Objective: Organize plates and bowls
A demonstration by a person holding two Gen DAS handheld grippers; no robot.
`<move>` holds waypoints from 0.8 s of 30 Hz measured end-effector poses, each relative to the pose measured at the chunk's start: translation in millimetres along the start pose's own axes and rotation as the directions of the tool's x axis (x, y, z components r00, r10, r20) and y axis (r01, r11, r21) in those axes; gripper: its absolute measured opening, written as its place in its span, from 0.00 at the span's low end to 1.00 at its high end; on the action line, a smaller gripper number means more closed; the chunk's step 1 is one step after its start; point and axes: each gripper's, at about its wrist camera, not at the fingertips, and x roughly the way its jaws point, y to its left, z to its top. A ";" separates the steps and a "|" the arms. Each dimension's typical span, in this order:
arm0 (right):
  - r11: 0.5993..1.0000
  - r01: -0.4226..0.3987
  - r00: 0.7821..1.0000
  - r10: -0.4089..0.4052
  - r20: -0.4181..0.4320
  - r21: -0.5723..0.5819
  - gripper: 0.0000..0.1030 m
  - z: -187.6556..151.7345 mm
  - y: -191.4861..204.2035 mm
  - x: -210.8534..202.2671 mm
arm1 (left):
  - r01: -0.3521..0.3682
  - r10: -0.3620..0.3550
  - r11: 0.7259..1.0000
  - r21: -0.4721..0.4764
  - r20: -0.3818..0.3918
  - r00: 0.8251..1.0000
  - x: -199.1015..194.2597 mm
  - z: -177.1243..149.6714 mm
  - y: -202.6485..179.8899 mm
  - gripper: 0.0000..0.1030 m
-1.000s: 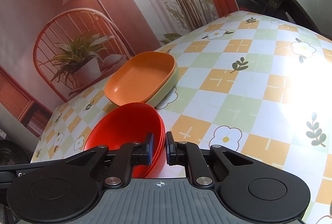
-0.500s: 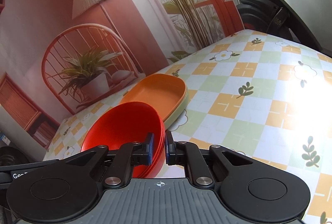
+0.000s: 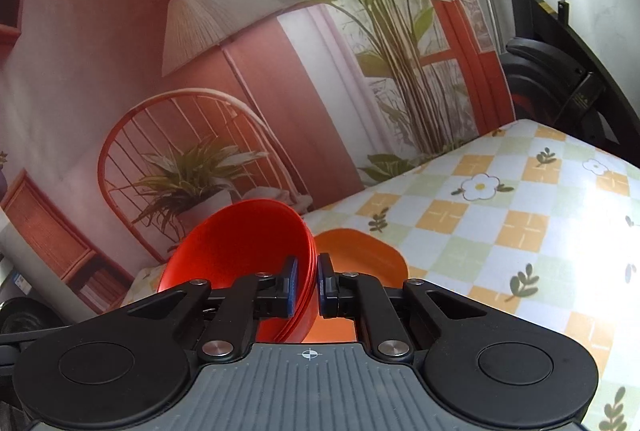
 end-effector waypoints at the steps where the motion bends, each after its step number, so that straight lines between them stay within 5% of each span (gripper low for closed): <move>1: 1.000 -0.001 1.000 0.001 0.001 -0.001 0.09 5.0 0.4 4.9 | -0.003 0.003 1.000 0.008 0.005 1.000 2.4 6.8 0.1 0.25; 11: 0.999 0.021 1.000 -0.021 0.002 -0.030 0.09 34.3 -0.7 59.3 | -0.028 0.027 0.998 0.059 0.011 1.000 36.6 47.0 5.3 0.25; 24: 0.996 0.076 0.987 -0.082 -0.136 -0.049 0.09 -5.2 -30.3 107.7 | -0.045 0.051 0.998 0.046 -0.147 0.988 93.0 13.3 31.1 0.25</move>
